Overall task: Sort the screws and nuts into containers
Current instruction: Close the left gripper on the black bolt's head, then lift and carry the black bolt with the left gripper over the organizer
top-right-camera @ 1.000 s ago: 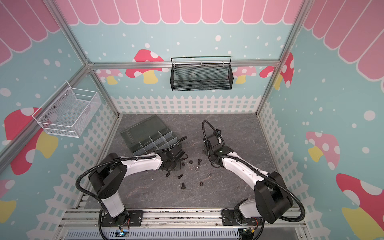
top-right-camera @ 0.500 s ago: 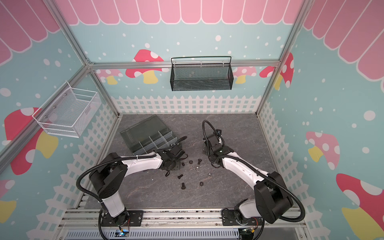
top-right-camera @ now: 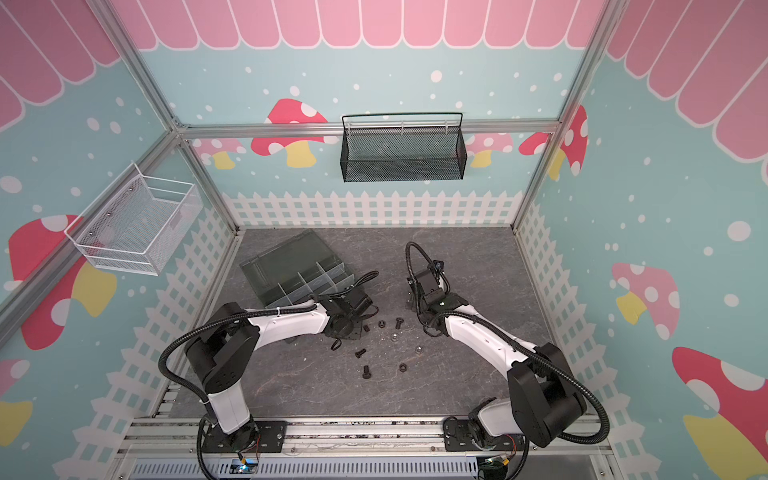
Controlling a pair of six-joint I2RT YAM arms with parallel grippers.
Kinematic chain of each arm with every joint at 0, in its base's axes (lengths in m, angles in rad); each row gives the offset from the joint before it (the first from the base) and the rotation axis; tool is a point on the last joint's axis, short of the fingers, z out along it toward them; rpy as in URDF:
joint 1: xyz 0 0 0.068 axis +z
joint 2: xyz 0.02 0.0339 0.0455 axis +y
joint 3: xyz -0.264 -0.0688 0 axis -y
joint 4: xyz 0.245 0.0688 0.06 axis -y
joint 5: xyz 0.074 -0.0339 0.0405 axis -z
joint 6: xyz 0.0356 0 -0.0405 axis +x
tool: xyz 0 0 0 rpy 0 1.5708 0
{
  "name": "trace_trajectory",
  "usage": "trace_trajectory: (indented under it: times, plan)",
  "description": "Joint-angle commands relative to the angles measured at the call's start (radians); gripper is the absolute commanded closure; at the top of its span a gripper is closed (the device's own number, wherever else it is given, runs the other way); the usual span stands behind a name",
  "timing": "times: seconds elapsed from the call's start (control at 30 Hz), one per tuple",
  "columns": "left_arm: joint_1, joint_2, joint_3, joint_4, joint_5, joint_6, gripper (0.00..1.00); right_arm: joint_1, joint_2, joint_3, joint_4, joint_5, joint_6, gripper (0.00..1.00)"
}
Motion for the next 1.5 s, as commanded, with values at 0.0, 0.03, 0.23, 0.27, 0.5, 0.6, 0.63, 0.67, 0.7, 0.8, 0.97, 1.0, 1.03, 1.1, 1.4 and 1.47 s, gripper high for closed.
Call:
trace_trajectory:
  times: [0.0, 0.03, 0.23, 0.27, 0.5, 0.6, 0.63, 0.67, 0.7, 0.8, 0.97, 1.0, 1.03, 1.1, 1.4, 1.47]
  plan:
    - [0.006, 0.042, 0.002, -0.037, 0.019, 0.021, 0.64, -0.008, -0.022, -0.012, 0.002, 0.003, 0.011, 0.02]
    - [0.008, 0.042, 0.003, -0.036, 0.020, 0.022, 0.64, -0.007, -0.023, -0.013, 0.002, 0.002, 0.011, 0.02]
    - [0.014, 0.045, 0.001, -0.035, 0.016, 0.025, 0.63, -0.009, -0.031, -0.018, 0.003, 0.004, 0.011, 0.02]
    - [0.015, 0.046, 0.003, -0.035, 0.014, 0.027, 0.63, -0.010, -0.030, -0.018, 0.002, 0.004, 0.013, 0.02]
    - [0.019, 0.065, 0.033, -0.035, 0.003, 0.037, 0.63, -0.011, -0.020, -0.017, 0.005, -0.004, 0.015, 0.02]
    - [0.020, 0.080, 0.046, -0.035, 0.005, 0.042, 0.66, -0.011, -0.017, -0.017, 0.005, -0.004, 0.015, 0.02]
    - [0.020, 0.082, 0.048, -0.036, 0.007, 0.042, 0.67, -0.011, -0.019, -0.015, 0.005, -0.004, 0.014, 0.02]
    - [0.019, 0.083, 0.048, -0.036, 0.009, 0.042, 0.68, -0.012, -0.019, -0.015, 0.004, -0.005, 0.014, 0.02]
    - [0.020, 0.082, 0.048, -0.038, 0.009, 0.041, 0.69, -0.011, -0.022, -0.015, 0.004, -0.004, 0.014, 0.02]
    - [0.020, 0.074, 0.042, -0.044, 0.008, 0.039, 0.71, -0.013, -0.025, -0.018, 0.005, -0.003, 0.013, 0.02]
    - [0.020, 0.055, 0.020, -0.052, 0.006, 0.034, 0.80, -0.014, -0.024, -0.015, 0.005, -0.006, 0.014, 0.02]
    - [0.020, 0.049, 0.017, -0.052, 0.004, 0.033, 0.81, -0.014, -0.022, -0.014, 0.004, -0.008, 0.014, 0.02]
    - [0.020, 0.043, 0.015, -0.052, 0.001, 0.032, 0.83, -0.014, -0.022, -0.013, 0.006, -0.008, 0.014, 0.02]
    - [0.019, 0.028, 0.011, -0.052, -0.005, 0.031, 0.84, -0.014, -0.019, -0.011, 0.006, -0.009, 0.014, 0.02]
    - [0.024, -0.089, 0.013, -0.051, -0.076, 0.036, 0.90, -0.015, -0.033, -0.006, 0.005, -0.007, 0.018, 0.02]
    - [0.032, -0.125, 0.013, -0.052, -0.089, 0.040, 0.91, -0.015, -0.039, -0.007, 0.005, -0.004, 0.019, 0.02]
